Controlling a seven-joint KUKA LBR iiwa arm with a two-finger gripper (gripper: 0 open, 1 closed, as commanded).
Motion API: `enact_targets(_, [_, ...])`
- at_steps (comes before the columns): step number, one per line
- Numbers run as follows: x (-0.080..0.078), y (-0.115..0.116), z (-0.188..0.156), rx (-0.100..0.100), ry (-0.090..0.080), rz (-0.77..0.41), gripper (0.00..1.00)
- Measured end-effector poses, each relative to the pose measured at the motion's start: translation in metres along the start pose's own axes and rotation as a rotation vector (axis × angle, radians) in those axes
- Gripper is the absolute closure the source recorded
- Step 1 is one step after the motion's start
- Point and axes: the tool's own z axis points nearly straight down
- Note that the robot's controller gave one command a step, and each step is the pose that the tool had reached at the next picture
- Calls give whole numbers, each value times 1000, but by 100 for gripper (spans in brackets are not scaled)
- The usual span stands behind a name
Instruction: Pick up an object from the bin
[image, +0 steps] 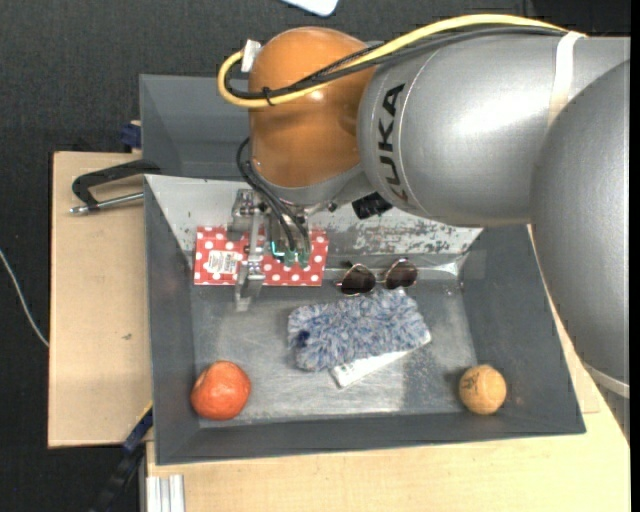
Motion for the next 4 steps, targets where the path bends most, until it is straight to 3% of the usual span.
enact_targets(1, [-1,-1,-2,-1,-4,1,0])
enact_targets(2, [-4,-35,64,-1,-6,-94,0])
enact_targets(3, [-11,-86,70,1,-7,-112,0])
enact_targets(4, [4,-113,91,1,-3,-388,0])
